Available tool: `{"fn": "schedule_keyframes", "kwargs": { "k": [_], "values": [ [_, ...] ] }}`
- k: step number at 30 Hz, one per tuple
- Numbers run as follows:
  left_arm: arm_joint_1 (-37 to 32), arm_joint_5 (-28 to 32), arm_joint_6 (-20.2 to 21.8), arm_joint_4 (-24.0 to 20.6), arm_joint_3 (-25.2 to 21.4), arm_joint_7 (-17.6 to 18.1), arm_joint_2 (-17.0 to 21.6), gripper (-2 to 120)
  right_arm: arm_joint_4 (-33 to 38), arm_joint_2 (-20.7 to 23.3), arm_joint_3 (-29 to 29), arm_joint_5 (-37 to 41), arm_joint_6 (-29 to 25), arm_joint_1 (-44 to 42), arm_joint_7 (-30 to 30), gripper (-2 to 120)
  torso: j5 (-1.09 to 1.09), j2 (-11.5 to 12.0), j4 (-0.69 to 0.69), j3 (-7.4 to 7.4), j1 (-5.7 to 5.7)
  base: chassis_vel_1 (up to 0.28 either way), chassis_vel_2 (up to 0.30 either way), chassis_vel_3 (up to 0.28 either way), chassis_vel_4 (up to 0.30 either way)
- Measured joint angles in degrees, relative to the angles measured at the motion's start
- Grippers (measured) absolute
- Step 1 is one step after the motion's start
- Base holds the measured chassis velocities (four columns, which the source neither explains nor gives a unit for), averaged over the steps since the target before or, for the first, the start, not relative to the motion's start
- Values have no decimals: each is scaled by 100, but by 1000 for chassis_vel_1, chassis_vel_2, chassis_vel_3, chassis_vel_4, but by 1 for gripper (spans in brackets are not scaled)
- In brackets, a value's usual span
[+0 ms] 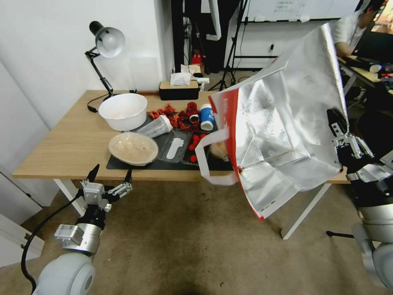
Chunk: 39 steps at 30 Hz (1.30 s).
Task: Pick up the food delivery bag from the floor and place it on the table.
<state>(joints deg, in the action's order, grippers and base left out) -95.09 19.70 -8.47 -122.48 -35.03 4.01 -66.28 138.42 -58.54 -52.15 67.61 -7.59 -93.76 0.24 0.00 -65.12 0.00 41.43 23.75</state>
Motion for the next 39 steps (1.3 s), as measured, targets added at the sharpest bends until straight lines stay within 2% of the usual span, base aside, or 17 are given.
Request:
{"fn": "schedule_keyframes", "kwargs": {
  "k": [9, 13, 33, 37, 39],
  "values": [
    [-62, -77, 7, -61, -5, 1, -40, 100, -242, -14, 142, 269, 101, 480, 784, 0, 0, 3, 1, -2, -1, 0, 0, 0, 0],
    [-81, -106, 10, -73, -9, 2, -57, 100, -413, -25, 185, 401, 177, 603, 905, 0, 0, 4, 0, -2, -2, 0, 0, 0, 0],
    [-86, -164, 33, -69, 33, 2, -74, 100, -1373, 122, 180, 468, 299, 910, 810, 0, 0, 6, 0, -4, -3, 0, 0, 0, 0],
    [-97, -166, 37, -68, 47, 9, -80, 100, -1495, 192, 175, 437, 304, 961, 708, 9, 0, 6, 0, -4, -3, 0, 0, 0, 0],
    [-98, -168, 37, -67, 49, 12, -80, 100, -1532, 229, 168, 436, 307, 994, 691, 19, -1, 7, 1, -4, -3, 0, 0, 0, 0]
  ]
}}
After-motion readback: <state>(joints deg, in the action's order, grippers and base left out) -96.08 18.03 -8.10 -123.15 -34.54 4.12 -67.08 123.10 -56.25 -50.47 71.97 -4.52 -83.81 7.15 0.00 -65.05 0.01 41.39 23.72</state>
